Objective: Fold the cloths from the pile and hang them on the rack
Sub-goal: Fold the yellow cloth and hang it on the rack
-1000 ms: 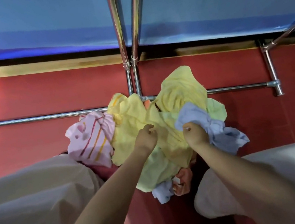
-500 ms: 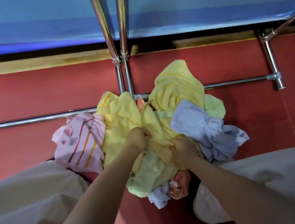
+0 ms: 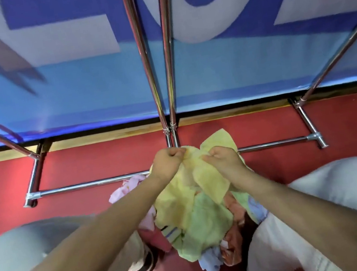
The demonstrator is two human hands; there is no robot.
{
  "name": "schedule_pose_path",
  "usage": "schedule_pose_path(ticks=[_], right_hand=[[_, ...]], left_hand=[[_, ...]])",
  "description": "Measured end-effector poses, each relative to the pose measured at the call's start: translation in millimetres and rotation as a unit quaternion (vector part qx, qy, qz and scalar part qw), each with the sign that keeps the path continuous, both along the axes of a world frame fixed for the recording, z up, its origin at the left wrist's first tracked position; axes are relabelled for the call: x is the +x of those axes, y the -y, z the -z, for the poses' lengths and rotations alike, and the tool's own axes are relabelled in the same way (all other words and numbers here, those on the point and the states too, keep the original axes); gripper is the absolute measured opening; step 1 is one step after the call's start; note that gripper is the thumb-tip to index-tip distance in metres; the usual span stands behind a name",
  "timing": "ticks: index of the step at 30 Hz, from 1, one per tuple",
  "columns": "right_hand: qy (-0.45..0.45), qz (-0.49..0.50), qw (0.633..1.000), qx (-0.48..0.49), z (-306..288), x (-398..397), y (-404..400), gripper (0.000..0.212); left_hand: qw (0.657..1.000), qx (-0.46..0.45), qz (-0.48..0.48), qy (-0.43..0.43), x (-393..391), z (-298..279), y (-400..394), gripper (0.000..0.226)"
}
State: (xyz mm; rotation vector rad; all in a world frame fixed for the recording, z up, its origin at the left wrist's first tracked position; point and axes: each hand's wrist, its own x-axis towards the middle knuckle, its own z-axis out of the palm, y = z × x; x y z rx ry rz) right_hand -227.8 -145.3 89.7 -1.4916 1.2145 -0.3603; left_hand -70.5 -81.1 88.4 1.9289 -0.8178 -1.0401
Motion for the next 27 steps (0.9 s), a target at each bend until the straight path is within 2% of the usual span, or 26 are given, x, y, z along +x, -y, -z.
schedule_pose_path(ticks=[2,6,8,10,12,14,17,19,22,24,27], right_hand=[[0.053,0.012,0.998,-0.008,-35.0,-3.2,-12.6,0.016],[0.161,0.052,0.986,-0.005,-88.6,-10.6,-41.8,0.016],[0.194,0.075,0.978,-0.001,-104.7,-11.8,-55.4,0.013],[0.219,0.093,0.971,0.004,-114.7,-13.9,-66.4,0.012],[0.221,0.106,0.97,0.012,-113.8,-18.8,-74.0,0.012],[0.222,0.118,0.967,0.031,-108.0,-25.2,-80.1,0.012],[0.225,0.121,0.966,0.046,-100.6,-32.2,-87.1,0.009],[0.189,0.106,0.976,0.004,-97.7,-35.9,-87.9,0.01],[0.152,0.052,0.986,-0.04,-92.0,-38.2,-88.7,0.012],[0.147,0.0,0.989,-0.015,-84.2,-36.4,-93.6,0.011],[0.097,-0.104,0.988,0.054,-68.0,-32.7,-113.3,0.029]], left_hand=[[0.998,-0.036,-0.024,-0.04,-1.9,-36.4,-14.0,0.016],[0.981,-0.062,-0.05,-0.177,-33.0,-93.6,-52.0,0.023],[0.971,-0.083,-0.047,-0.218,-54.5,-101.7,-69.2,0.027],[0.952,-0.132,-0.087,-0.261,-71.5,-100.1,-80.9,0.029],[0.94,-0.162,-0.139,-0.266,-79.9,-97.4,-86.6,0.023],[0.941,-0.185,-0.129,-0.254,-85.2,-97.2,-88.6,0.018],[0.958,-0.178,-0.139,-0.177,-93.2,-92.5,-89.8,0.013],[0.959,-0.161,-0.183,-0.145,-93.7,-91.1,-90.9,0.014],[0.945,-0.153,-0.221,-0.189,-82.8,-92.0,-90.1,0.016],[0.93,-0.163,-0.224,-0.24,-75.9,-93.4,-91.2,0.016],[0.891,-0.196,-0.23,-0.339,-70.4,-96.2,-95.1,0.017]])
